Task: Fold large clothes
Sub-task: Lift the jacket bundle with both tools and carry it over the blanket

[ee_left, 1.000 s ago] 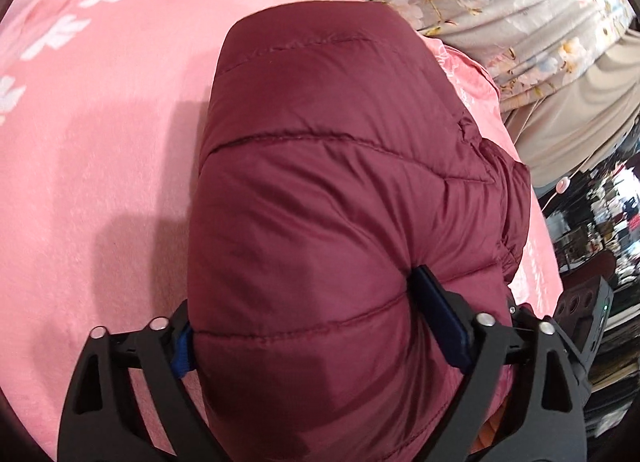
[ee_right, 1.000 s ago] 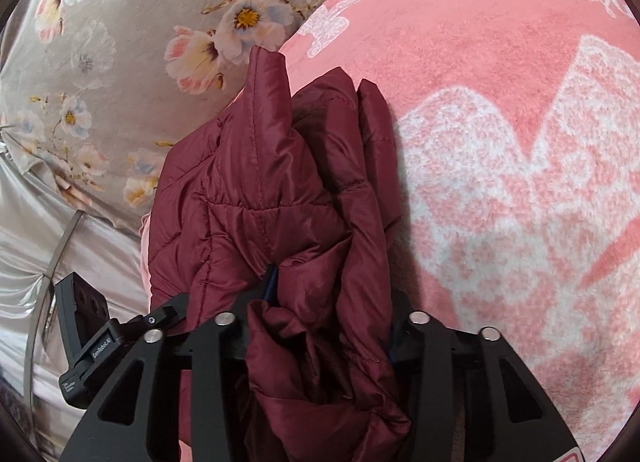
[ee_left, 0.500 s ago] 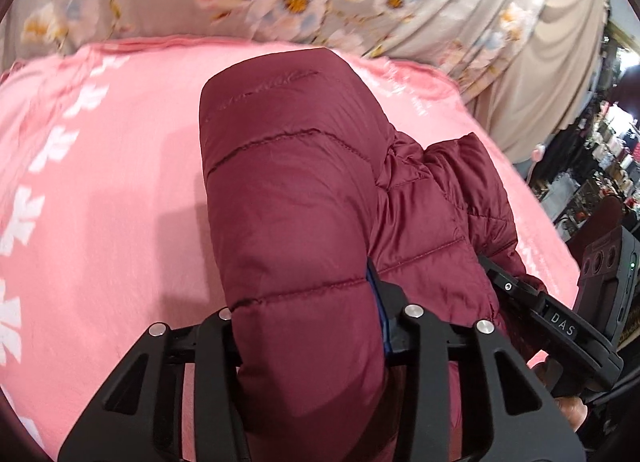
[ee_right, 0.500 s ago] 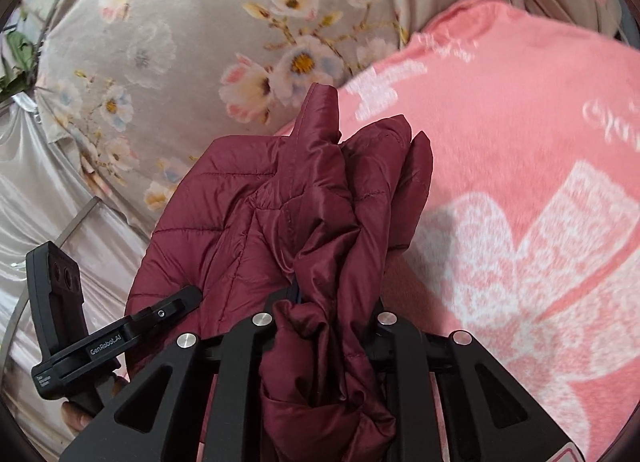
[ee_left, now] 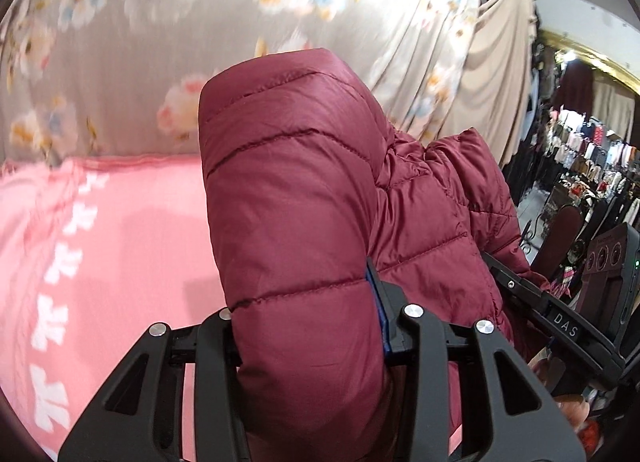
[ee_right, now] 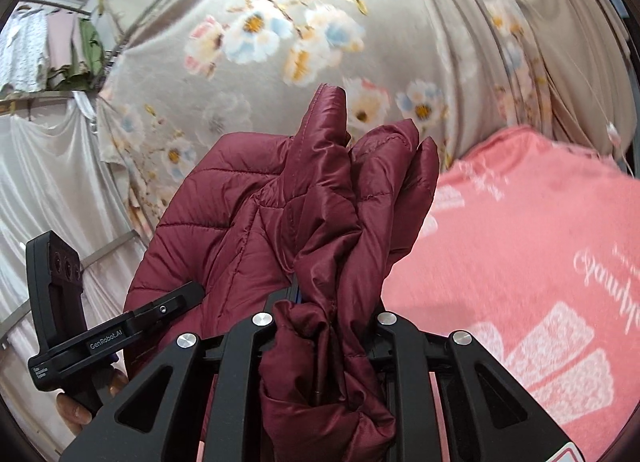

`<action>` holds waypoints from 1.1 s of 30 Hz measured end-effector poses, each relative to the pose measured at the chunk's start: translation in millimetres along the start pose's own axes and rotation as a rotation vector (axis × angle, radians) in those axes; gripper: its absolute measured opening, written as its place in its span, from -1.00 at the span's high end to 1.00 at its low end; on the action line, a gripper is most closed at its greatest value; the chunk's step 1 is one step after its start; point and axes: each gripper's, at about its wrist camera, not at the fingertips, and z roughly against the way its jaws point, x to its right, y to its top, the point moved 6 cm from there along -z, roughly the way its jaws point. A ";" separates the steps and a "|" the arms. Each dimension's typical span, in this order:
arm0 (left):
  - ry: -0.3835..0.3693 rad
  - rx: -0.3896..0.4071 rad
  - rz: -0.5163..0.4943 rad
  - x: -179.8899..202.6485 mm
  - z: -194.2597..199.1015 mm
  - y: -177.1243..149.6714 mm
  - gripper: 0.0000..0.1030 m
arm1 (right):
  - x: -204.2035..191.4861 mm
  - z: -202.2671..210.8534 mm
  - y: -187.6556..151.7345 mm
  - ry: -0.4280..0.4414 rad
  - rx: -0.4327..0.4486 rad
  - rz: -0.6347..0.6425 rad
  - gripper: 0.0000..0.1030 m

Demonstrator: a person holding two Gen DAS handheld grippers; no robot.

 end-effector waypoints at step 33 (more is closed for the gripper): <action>0.231 0.288 -0.061 -205.1 107.2 31.5 0.25 | -201.3 -153.2 -25.6 0.282 -0.052 0.193 0.65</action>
